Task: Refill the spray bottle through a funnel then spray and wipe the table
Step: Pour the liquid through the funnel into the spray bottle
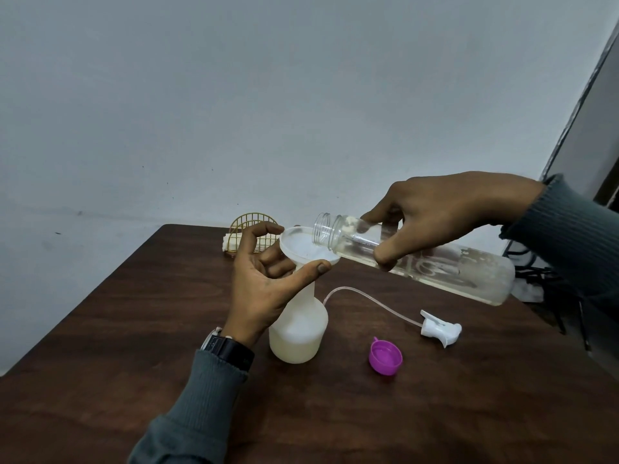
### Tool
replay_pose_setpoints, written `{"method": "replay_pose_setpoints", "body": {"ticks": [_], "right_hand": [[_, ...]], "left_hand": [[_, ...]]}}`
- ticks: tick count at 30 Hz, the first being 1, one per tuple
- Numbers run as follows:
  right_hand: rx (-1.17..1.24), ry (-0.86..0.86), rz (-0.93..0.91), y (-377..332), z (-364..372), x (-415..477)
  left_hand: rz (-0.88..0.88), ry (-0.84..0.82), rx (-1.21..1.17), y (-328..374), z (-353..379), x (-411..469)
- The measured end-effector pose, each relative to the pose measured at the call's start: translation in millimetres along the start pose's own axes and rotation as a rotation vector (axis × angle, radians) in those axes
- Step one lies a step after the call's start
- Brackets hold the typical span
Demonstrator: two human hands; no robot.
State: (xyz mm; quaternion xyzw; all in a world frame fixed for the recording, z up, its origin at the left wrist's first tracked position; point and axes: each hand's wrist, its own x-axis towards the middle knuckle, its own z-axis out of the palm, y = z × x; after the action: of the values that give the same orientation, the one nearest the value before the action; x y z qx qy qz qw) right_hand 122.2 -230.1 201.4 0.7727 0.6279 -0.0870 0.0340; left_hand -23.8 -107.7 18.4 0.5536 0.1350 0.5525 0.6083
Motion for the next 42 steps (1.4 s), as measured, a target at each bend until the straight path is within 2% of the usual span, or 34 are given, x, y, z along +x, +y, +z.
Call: {"method": "replay_pose_setpoints", "body": {"ticks": [42], "right_hand": [[0.017, 0.002, -0.014, 0.7, 0.2, 1.5]], "left_hand": [[0.006, -0.006, -0.009, 1.9, -0.7, -2.1]]}}
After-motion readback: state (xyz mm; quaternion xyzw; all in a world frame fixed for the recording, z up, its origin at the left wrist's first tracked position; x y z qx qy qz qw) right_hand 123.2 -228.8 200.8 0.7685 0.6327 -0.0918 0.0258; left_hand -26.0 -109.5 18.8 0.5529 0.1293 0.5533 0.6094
